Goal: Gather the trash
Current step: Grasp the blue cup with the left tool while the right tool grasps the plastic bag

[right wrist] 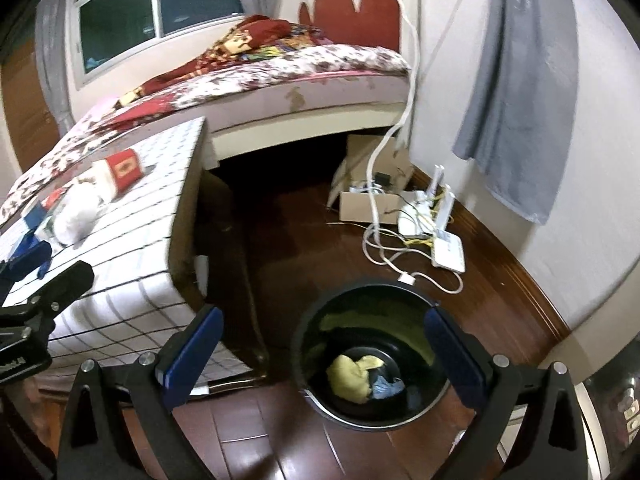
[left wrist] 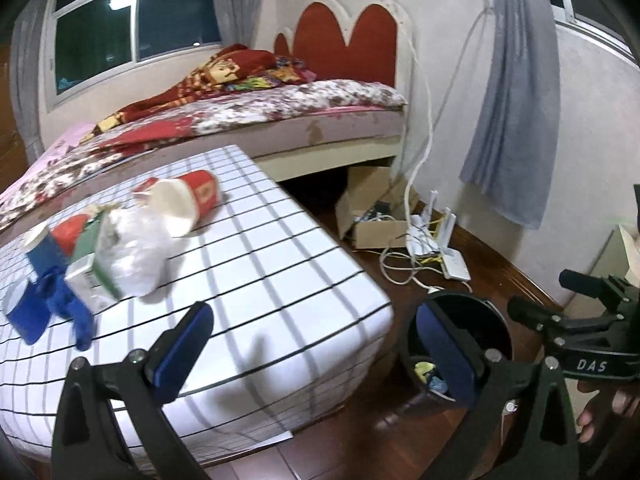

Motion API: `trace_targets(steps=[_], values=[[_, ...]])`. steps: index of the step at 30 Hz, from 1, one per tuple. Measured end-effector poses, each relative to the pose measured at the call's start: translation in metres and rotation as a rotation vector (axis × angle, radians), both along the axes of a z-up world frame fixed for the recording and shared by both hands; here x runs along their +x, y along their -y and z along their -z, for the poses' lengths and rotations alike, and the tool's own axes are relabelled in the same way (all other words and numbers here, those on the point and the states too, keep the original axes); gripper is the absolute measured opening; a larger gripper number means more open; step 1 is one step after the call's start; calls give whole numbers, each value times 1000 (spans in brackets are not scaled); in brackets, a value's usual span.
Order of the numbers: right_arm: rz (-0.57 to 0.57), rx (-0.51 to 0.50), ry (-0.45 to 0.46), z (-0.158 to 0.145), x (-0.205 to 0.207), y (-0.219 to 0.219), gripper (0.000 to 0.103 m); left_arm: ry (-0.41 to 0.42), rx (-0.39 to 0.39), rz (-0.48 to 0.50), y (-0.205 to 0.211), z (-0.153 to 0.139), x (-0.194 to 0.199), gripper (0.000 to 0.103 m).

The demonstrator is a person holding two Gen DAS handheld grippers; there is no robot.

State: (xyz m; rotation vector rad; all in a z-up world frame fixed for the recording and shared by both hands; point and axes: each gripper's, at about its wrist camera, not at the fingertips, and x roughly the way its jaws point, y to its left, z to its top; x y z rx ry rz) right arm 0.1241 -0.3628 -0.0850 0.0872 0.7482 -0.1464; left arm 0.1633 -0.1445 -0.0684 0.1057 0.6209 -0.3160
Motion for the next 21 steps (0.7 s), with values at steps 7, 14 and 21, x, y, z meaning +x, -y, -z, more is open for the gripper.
trace_targets(steps=[7, 14, 21], values=[[-80, -14, 14, -9, 9, -43, 102, 12, -17, -68, -40, -4, -4, 102], [-166, -19, 27, -15, 22, -91, 102, 37, -18, -157, -91, -7, -9, 102], [-276, -30, 35, -19, 45, -154, 102, 46, -17, -307, -163, -3, -8, 102]])
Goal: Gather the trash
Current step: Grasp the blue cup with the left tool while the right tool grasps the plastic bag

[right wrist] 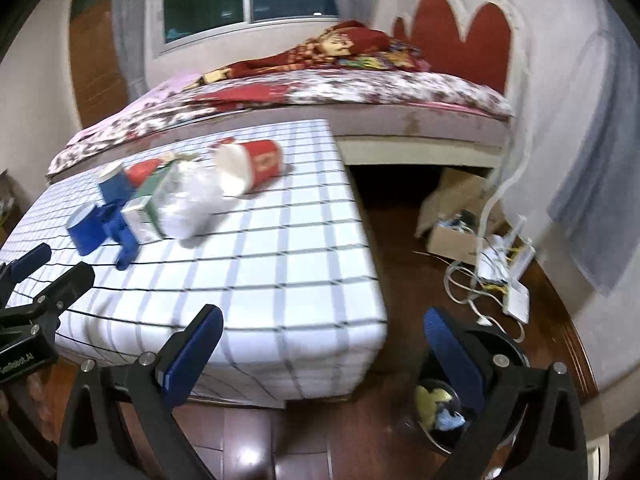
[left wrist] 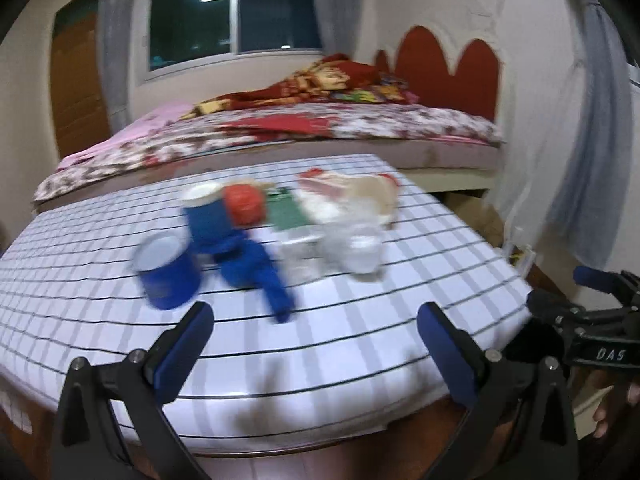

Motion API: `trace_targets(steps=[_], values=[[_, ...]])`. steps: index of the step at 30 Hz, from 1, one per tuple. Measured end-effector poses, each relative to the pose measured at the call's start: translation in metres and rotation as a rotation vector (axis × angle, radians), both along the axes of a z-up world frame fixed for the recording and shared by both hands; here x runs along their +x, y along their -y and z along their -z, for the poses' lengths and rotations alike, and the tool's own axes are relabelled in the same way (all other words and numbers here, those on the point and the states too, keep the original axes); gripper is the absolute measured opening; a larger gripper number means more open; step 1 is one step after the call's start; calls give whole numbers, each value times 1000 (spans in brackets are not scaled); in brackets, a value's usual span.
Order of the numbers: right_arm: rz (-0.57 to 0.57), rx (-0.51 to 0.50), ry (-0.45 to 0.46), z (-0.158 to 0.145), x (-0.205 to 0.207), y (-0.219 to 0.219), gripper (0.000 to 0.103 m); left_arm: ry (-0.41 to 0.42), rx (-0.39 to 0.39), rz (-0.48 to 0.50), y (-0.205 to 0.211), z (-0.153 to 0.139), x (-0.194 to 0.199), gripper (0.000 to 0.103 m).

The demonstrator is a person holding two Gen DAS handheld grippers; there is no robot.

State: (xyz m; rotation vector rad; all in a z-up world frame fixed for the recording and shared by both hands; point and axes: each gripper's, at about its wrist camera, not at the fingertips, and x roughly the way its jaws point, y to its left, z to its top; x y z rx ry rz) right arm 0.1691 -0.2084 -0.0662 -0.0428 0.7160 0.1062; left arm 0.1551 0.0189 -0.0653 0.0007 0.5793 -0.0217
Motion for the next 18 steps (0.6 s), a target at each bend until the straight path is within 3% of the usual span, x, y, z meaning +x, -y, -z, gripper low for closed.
trace_targets(steps=[11, 18], values=[[-114, -53, 9, 11, 59, -89, 102, -29, -37, -219, -109, 23, 30, 102], [-161, 0, -44, 19, 100, -106, 102, -60, -45, -237, -132, 35, 67, 101]])
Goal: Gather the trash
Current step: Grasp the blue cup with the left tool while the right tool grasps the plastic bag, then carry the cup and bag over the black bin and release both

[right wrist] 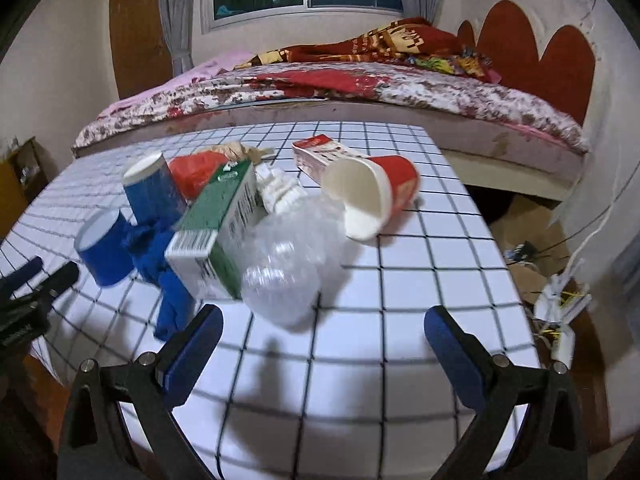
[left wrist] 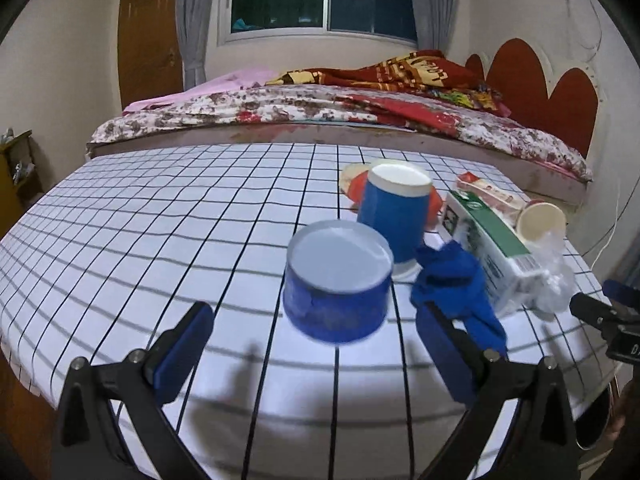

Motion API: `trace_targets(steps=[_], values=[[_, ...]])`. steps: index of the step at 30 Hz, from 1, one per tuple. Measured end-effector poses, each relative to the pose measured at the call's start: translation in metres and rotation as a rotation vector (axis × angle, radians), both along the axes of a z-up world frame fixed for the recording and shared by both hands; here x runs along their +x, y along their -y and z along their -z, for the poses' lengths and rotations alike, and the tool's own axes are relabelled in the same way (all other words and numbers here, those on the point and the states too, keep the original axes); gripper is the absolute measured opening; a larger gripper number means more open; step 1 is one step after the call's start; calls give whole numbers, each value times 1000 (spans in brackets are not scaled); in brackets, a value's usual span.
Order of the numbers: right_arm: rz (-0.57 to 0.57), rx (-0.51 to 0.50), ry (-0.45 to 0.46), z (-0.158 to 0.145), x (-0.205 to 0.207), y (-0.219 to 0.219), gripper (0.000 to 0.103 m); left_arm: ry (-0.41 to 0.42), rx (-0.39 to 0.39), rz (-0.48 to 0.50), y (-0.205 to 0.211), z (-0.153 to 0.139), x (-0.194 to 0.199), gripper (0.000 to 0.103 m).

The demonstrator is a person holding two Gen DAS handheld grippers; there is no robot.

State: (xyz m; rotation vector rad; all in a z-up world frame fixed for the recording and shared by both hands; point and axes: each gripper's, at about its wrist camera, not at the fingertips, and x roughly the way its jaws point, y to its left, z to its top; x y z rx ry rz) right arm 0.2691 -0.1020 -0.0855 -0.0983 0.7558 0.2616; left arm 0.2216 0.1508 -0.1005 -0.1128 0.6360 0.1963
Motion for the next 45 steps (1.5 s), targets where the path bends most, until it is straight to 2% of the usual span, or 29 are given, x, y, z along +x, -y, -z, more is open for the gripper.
trace_targets(steps=[8, 12, 14, 15, 16, 22, 32, 45], values=[[-33, -8, -24, 12, 31, -15, 101, -50, 0, 32, 0, 9, 31, 99], [-51, 3, -51, 18, 40, -19, 84, -67, -16, 49, 0, 9, 41, 94], [-62, 10, -65, 21, 43, -20, 72, -82, -35, 57, -3, 11, 46, 85], [-69, 13, -69, 22, 43, -21, 59, -89, -49, 69, -5, 12, 47, 77], [-74, 15, -73, 23, 43, -21, 51, -91, -54, 76, -5, 12, 47, 77], [-73, 34, -45, 16, 29, -12, 49, -59, -47, 81, -5, 5, 30, 77], [-39, 63, 26, -14, -11, 15, 49, 0, -30, 108, 16, -19, 1, 77], [30, 90, 83, -38, -53, 64, 49, 47, 10, 241, 88, -43, -22, 77]])
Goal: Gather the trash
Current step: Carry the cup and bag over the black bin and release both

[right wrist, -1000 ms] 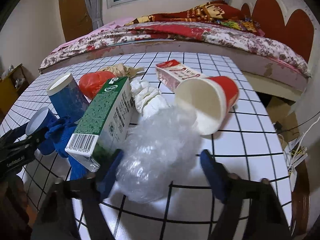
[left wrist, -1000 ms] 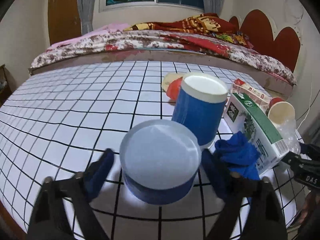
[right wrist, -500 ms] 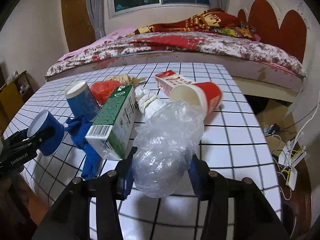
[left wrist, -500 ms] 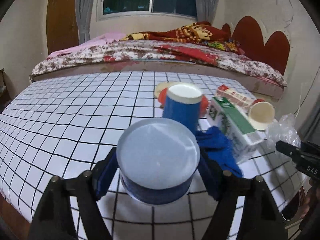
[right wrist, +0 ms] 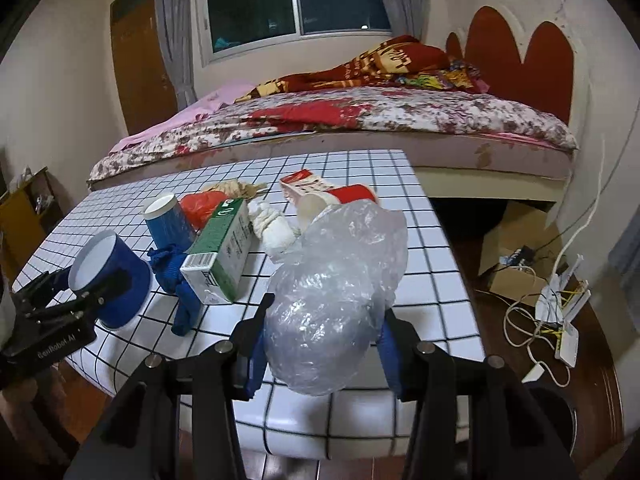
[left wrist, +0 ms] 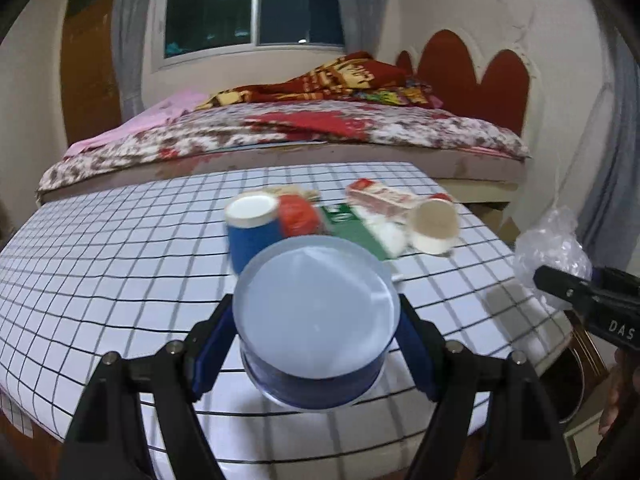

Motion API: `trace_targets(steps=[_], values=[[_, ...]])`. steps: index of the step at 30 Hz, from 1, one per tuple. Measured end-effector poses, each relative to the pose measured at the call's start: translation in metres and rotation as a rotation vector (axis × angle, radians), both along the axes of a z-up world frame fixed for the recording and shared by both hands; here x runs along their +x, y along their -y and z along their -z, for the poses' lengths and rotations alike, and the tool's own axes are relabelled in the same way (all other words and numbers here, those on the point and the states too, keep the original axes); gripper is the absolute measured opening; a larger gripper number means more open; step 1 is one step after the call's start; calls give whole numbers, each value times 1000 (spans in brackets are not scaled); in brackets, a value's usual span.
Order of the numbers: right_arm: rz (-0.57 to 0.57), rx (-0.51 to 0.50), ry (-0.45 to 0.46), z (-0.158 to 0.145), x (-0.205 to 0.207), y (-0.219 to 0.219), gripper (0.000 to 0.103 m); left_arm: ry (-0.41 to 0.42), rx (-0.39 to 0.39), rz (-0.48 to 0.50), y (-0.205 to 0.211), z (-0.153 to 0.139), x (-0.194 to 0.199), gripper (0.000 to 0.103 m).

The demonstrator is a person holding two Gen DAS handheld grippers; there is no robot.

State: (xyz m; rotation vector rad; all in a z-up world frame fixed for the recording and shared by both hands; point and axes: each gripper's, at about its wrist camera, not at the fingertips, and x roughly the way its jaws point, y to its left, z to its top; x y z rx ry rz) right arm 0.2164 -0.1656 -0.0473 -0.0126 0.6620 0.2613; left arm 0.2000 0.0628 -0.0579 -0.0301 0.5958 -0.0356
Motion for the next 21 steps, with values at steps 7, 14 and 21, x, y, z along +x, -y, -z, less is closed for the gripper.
trace_targets(steps=[7, 14, 21], values=[[53, 6, 8, -3, -13, 32, 50, 17, -8, 94, 43, -6, -5, 77], [122, 12, 15, -3, -28, 71, 50, 24, 20, 168, 92, -8, -7, 77], [217, 18, 13, 0, -45, 122, 50, 22, 20, 278, 150, -9, -12, 77]])
